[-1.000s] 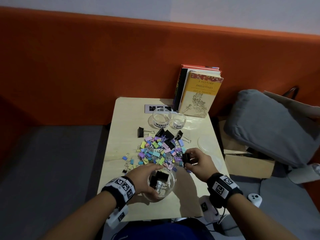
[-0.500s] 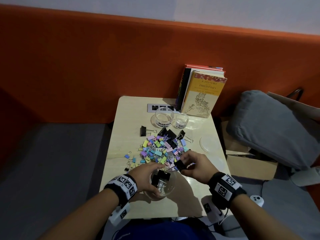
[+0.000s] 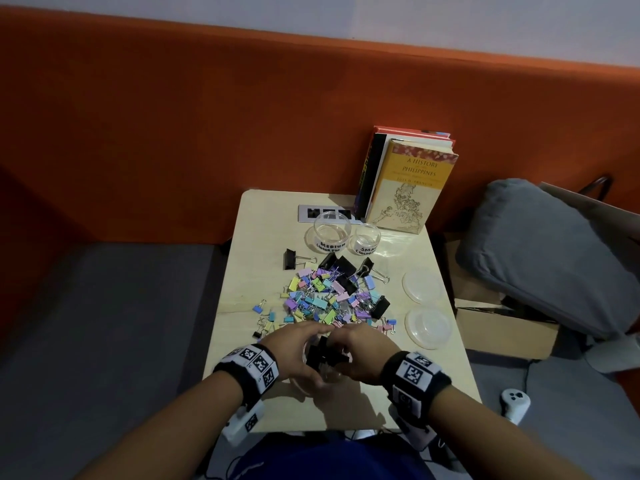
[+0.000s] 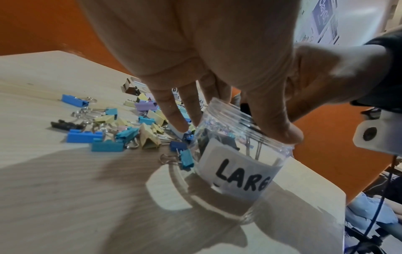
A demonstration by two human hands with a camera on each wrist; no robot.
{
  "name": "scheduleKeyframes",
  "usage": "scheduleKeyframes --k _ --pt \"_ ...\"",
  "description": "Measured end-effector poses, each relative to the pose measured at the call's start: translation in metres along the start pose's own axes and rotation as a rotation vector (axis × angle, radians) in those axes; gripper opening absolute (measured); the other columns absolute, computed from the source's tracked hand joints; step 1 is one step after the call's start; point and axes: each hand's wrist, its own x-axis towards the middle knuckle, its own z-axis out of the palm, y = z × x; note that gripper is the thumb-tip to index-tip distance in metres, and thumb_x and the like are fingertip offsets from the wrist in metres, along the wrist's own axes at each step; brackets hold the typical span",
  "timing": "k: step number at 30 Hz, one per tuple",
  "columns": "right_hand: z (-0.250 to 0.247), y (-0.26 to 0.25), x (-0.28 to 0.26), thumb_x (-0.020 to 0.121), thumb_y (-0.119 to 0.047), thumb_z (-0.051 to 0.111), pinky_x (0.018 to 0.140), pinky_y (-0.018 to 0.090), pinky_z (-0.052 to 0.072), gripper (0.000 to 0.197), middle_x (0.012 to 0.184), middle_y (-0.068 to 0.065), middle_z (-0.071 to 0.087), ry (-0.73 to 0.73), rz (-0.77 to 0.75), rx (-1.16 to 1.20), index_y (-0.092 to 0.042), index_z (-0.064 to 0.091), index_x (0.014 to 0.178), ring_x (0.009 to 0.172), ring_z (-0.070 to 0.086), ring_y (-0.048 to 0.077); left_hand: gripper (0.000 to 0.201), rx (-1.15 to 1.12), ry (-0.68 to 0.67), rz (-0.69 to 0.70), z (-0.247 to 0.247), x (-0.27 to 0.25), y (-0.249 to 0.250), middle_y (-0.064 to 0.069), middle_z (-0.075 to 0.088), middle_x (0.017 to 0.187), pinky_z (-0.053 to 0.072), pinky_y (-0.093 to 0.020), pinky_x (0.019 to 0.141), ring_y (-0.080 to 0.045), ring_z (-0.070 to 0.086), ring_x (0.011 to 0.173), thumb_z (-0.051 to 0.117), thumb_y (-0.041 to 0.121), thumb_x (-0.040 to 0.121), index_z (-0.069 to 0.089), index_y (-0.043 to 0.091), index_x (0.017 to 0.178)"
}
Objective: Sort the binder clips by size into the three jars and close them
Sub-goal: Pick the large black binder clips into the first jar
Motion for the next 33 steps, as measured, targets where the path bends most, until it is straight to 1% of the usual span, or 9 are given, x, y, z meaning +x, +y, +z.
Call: scheduleKeyframes --k 4,6,8,11,15,19,25,29,33 --pt "0.005 -0.009 0.002 0.084 -0.042 0.065 0.082 0.036 0.046 0.056 0.114 0.008 0.061 -0.049 0.040 -0.222 -0.023 0.048 0.134 0.102 0.058 0.030 0.102 0.013 0.000 0.006 0.000 -0.001 -0.001 0.010 0.046 0.147 0.039 -0.034 0.110 -0.016 0.046 0.132 0.092 0.043 0.058 0.040 0.037 0.146" --pt "0.005 -0.009 0.001 0.085 -0.047 0.063 0.083 0.037 0.048 0.060 0.115 0.007 0.057 -0.071 0.069 -0.224 -0.030 0.042 0.139 0.102 0.058 0.030 0.104 0.024 -0.002 0.009 0.000 -0.002 0.000 0.009 0.044 0.149 0.037 -0.033 0.111 -0.016 0.044 0.134 0.092 0.043 0.060 0.037 0.035 0.148" --pt "0.003 -0.010 -0.001 0.087 -0.046 0.061 0.076 0.034 0.048 0.051 0.112 0.007 0.057 -0.058 0.100 -0.220 -0.032 0.047 0.135 0.097 0.060 0.029 0.105 0.032 -0.002 0.010 0.000 -0.002 0.001 0.008 0.042 0.151 0.035 -0.034 0.112 -0.016 0.042 0.136 0.091 0.043 0.061 0.035 0.034 0.150" --pt "0.004 -0.011 -0.001 0.091 -0.039 0.055 0.068 0.032 0.046 0.038 0.104 0.008 0.061 -0.025 0.146 -0.238 -0.027 0.054 0.127 0.090 0.063 0.031 0.105 0.036 -0.008 0.015 0.000 -0.001 0.001 0.008 0.042 0.152 0.035 -0.034 0.112 -0.016 0.042 0.136 0.091 0.045 0.062 0.034 0.036 0.150" --pt "0.006 -0.012 0.001 0.092 -0.035 0.054 0.067 0.035 0.051 0.030 0.095 0.007 0.065 -0.065 0.126 -0.330 -0.024 0.063 0.118 0.087 0.062 0.031 0.107 0.045 -0.024 0.006 0.000 -0.001 0.001 0.008 0.039 0.153 0.035 -0.035 0.112 -0.016 0.042 0.136 0.090 0.048 0.062 0.031 0.036 0.151" --pt "0.006 -0.012 0.003 0.094 -0.036 0.056 0.073 0.037 0.049 0.031 0.103 0.007 0.063 -0.119 0.134 -0.378 -0.016 0.066 0.116 0.099 0.055 0.030 0.107 0.024 -0.018 0.002 0.000 -0.002 0.002 0.009 0.040 0.152 0.035 -0.034 0.112 -0.016 0.042 0.136 0.091 0.044 0.062 0.032 0.035 0.151" --pt "0.008 -0.020 0.008 0.095 -0.031 0.057 0.067 0.036 0.040 0.034 0.108 0.012 0.061 -0.176 0.153 -0.430 -0.006 0.061 0.117 0.099 0.059 0.033 0.106 0.029 -0.026 -0.001 -0.001 -0.003 0.004 0.008 0.039 0.153 0.034 -0.037 0.114 -0.018 0.040 0.138 0.091 0.040 0.063 0.032 0.035 0.152" --pt "0.007 -0.018 0.008 0.092 -0.034 0.059 0.062 0.031 0.042 0.031 0.104 0.007 0.062 -0.060 0.123 -0.325 -0.016 0.063 0.116 0.088 0.063 0.028 0.106 0.028 -0.020 -0.002 -0.001 -0.002 0.003 0.008 0.041 0.152 0.036 -0.037 0.113 -0.017 0.042 0.136 0.091 0.042 0.062 0.033 0.036 0.151" --pt "0.000 -0.009 0.006 0.095 -0.025 0.055 0.063 0.028 0.043 0.019 0.103 -0.001 0.058 0.142 0.123 -0.146 -0.021 0.065 0.110 0.088 0.061 0.021 0.104 0.015 -0.008 -0.005 0.001 -0.003 0.001 0.010 0.044 0.149 0.039 -0.035 0.111 -0.015 0.045 0.133 0.091 0.045 0.060 0.037 0.034 0.148"
